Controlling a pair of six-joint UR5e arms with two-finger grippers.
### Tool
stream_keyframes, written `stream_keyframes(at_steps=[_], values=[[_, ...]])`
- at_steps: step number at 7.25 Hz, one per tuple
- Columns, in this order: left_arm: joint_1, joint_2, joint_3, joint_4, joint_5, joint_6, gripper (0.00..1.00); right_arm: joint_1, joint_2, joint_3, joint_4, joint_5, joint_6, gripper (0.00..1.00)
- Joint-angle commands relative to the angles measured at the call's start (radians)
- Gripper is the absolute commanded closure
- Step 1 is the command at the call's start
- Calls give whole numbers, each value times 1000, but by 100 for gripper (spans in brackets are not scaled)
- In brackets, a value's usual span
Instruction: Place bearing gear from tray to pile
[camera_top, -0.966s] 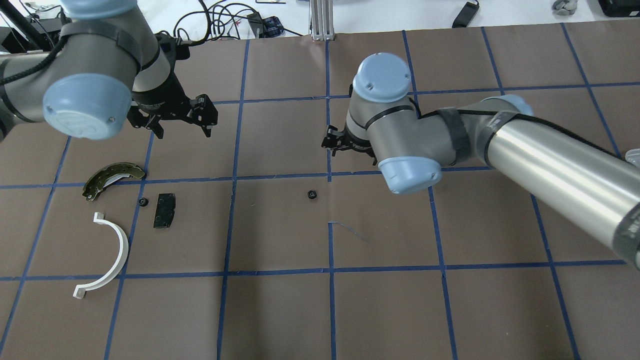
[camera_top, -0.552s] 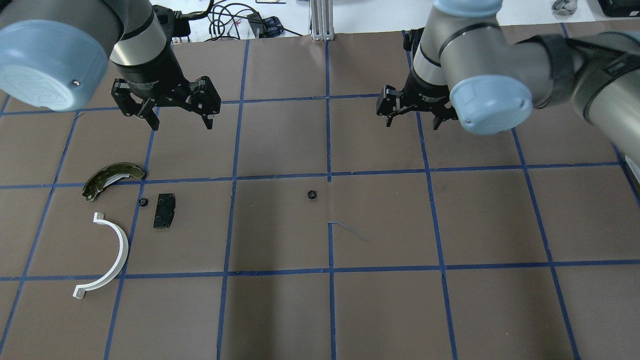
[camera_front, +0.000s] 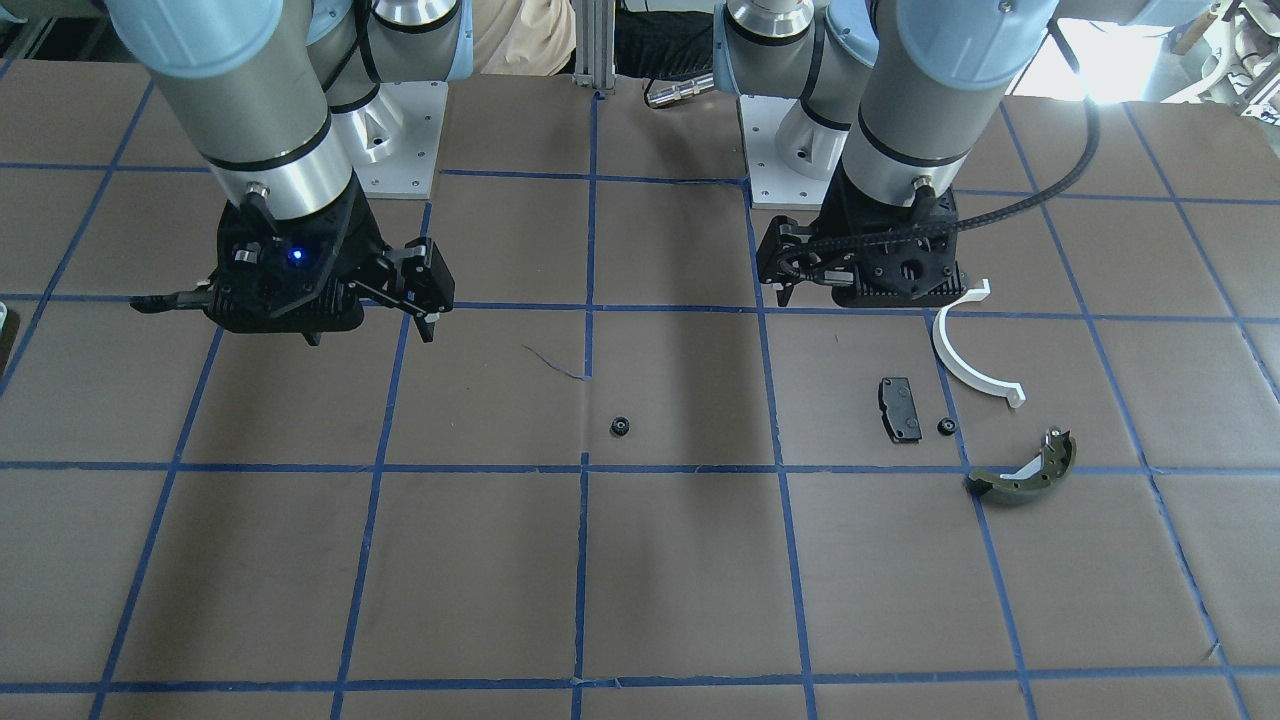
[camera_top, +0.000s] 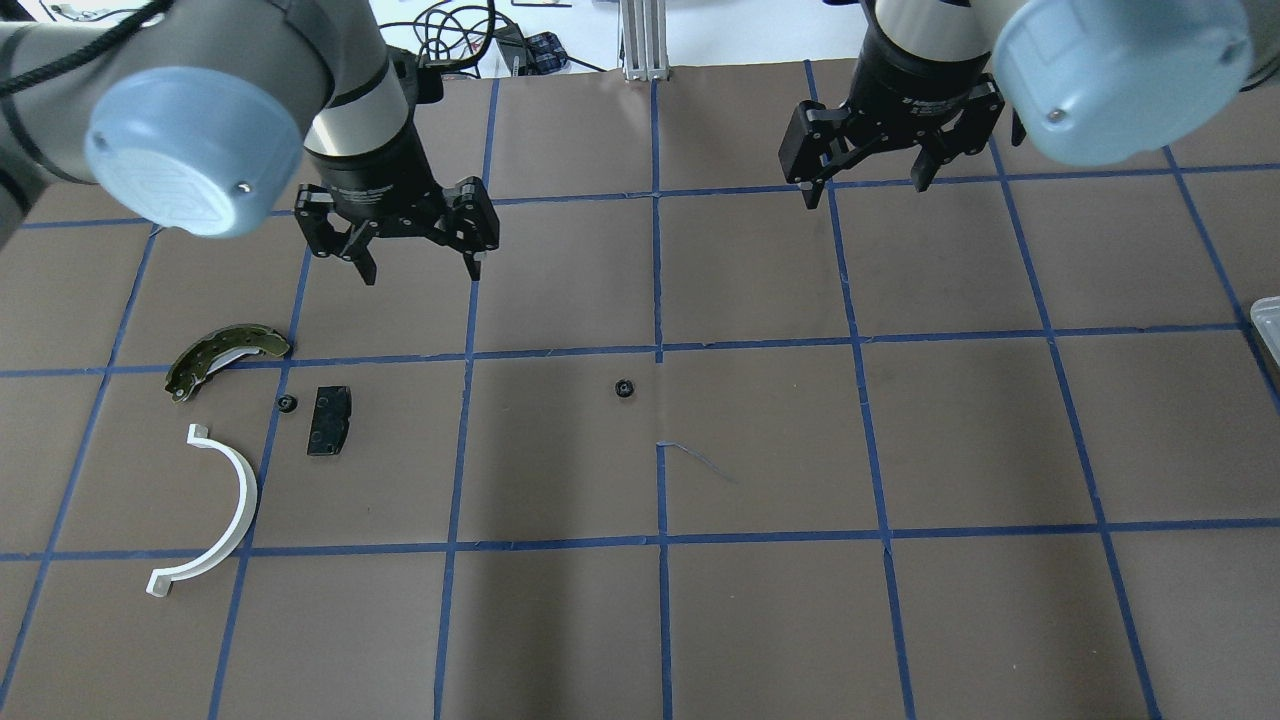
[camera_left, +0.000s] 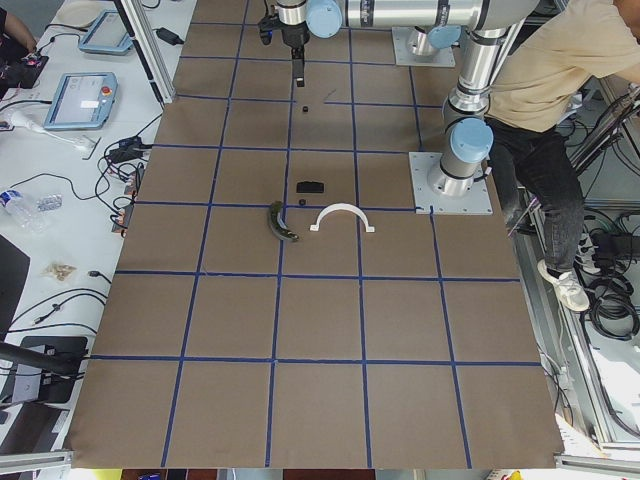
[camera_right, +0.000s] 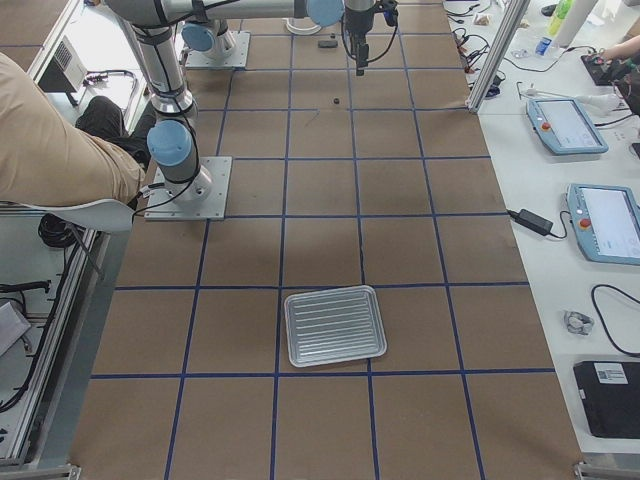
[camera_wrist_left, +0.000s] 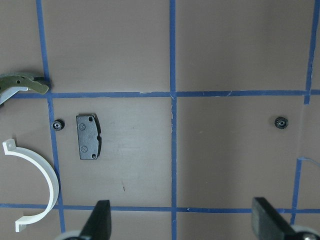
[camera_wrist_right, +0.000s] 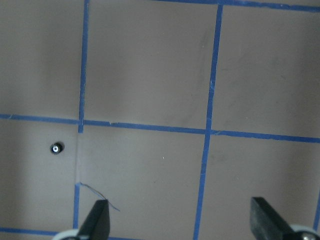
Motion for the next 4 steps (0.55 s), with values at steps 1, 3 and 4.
stream_keyframes(at_steps=[1,3,4], values=[[-108,-140,-35,177,-37,-119,0,-47,-34,28,14,12,-60,0],[-208,-216,-133,379,-35,-236,0,-55,-30,22,36,-32,-60,0],[-216,-251,-172,467,-35,-242,0,-54,-51,67,37,-31,-42,0]])
